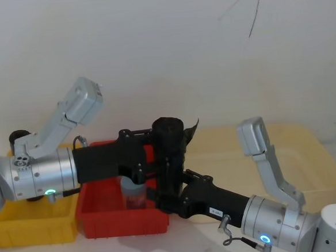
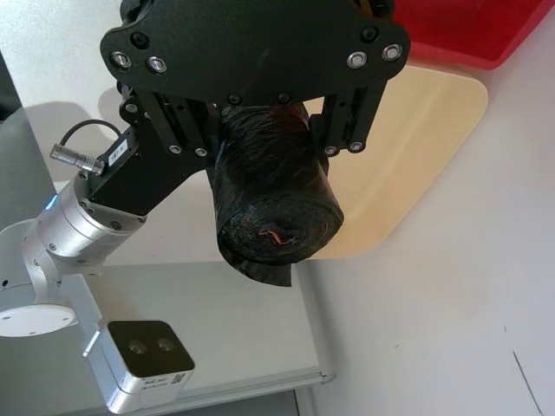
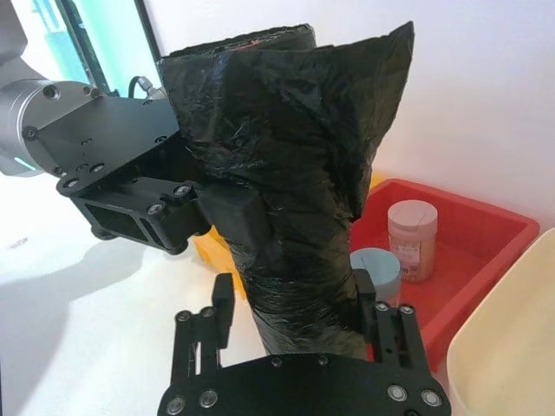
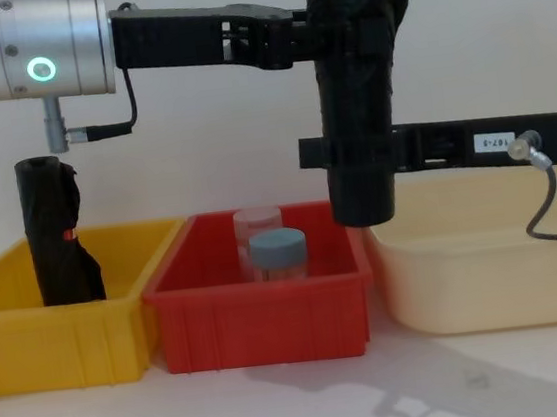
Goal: Pick up the garbage bag with the one hand and transfer it to the other hand.
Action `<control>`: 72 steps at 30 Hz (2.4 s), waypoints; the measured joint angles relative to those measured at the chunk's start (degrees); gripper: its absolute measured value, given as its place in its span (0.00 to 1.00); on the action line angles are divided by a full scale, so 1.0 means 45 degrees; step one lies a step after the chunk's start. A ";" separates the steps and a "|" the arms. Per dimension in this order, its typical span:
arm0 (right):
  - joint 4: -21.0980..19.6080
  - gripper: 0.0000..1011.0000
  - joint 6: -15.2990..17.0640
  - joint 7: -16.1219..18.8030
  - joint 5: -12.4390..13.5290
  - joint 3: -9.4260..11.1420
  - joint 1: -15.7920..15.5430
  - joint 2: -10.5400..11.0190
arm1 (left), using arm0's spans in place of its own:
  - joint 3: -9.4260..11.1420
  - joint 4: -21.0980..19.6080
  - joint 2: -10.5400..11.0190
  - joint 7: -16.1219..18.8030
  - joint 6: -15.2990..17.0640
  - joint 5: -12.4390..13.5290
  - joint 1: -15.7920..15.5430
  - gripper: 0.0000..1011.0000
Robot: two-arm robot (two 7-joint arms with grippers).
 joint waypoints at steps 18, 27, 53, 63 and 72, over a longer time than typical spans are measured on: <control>0.0050 0.53 -0.0026 -0.0027 0.0052 -0.0057 0.0066 -0.0037 | 0.0026 0.0023 0.0015 -0.0023 0.0041 -0.0123 0.0020 0.57; 0.0050 0.53 -0.0198 -0.0086 0.0148 -0.0012 0.0020 -0.0031 | 0.0037 0.0020 0.0042 -0.0015 0.0055 -0.0139 0.0024 0.83; 0.0821 0.53 -0.0655 -0.0844 0.0020 0.0264 0.0583 0.0094 | -0.0696 -0.0960 0.0889 0.1246 0.0496 -0.0721 0.0799 0.99; 0.1609 0.53 -0.0485 -0.1606 -0.0616 0.0209 0.1242 -0.0010 | -0.1110 -0.1500 0.1299 0.1926 0.0732 -0.1066 0.1306 0.99; 0.2269 0.53 0.0023 -0.2112 -0.0634 0.0493 0.1666 -0.0288 | -0.1391 -0.1944 0.1629 0.3112 0.1208 -0.1107 0.1773 0.99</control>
